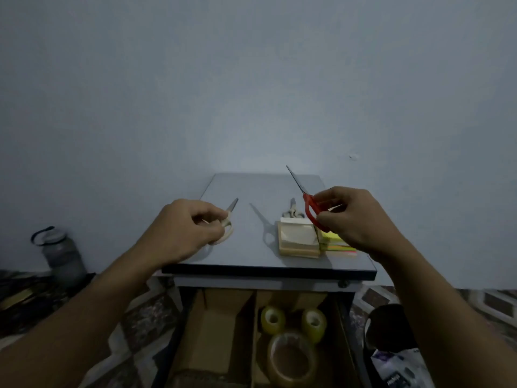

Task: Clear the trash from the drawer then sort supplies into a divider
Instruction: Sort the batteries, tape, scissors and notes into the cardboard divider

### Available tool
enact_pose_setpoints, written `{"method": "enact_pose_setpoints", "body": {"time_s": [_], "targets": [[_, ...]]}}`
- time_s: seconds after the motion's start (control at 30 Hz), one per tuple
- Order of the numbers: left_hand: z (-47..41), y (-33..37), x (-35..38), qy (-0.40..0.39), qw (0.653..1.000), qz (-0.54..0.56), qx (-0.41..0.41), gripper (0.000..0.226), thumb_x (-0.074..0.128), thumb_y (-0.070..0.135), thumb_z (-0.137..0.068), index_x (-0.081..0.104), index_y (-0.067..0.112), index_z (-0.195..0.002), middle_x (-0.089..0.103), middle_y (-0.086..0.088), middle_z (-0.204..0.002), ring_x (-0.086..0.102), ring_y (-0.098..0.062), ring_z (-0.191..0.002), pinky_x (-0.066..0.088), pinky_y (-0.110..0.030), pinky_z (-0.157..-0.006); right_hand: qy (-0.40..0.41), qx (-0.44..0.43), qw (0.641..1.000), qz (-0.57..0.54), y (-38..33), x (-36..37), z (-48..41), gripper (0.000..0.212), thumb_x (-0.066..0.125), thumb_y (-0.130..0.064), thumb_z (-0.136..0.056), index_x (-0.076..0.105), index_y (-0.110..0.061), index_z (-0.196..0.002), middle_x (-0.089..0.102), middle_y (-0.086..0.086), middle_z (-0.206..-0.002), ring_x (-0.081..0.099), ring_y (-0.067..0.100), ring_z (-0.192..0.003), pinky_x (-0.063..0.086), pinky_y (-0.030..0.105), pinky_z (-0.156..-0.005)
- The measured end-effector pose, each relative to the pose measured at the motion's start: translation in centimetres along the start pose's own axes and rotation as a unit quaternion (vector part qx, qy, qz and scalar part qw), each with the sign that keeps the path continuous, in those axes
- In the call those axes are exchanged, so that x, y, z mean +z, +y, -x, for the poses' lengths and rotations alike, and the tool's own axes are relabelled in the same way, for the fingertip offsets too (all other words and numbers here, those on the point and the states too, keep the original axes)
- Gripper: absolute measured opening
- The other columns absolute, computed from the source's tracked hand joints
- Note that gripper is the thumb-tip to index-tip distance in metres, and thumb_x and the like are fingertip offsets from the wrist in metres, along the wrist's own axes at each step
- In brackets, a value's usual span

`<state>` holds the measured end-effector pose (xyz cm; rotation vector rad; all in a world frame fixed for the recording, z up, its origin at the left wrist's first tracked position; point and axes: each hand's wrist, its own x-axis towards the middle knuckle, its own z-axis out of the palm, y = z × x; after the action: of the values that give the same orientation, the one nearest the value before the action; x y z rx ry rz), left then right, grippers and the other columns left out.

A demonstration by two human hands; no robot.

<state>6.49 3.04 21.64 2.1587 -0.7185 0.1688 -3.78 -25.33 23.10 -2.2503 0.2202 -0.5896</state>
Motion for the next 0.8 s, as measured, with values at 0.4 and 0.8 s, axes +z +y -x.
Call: {"method": "enact_pose_setpoints", "body": {"time_s": [0.4, 0.8], "targets": [[11.2, -7.0, 4.5, -0.138, 0.99, -0.023, -0.034, 0.029, 0.075, 0.027, -0.085, 0.072, 0.031, -0.114, 0.07, 0.013, -0.096, 0.065, -0.001, -0.085, 0.055, -0.018, -0.071, -0.045, -0.001, 0.997, -0.068, -0.1, 3.1, 9.6, 0.025, 0.074, -0.009, -0.081, 0.073, -0.025, -0.1, 0.074, -0.006, -0.088, 0.071, 0.008, -0.075, 0.06, 0.028, -0.065], [8.8, -11.2, 11.8, -0.251, 0.951, -0.178, -0.033, 0.033, 0.066, 0.029, -0.092, 0.066, 0.021, -0.124, 0.067, 0.0, -0.12, 0.059, -0.004, -0.09, 0.04, -0.009, -0.068, -0.077, 0.021, 0.992, -0.095, 0.8, 4.4, 11.9, 0.017, 0.076, -0.019, -0.084, 0.073, -0.025, -0.1, 0.073, -0.006, -0.087, 0.07, 0.005, -0.075, 0.056, 0.021, -0.063]]}}
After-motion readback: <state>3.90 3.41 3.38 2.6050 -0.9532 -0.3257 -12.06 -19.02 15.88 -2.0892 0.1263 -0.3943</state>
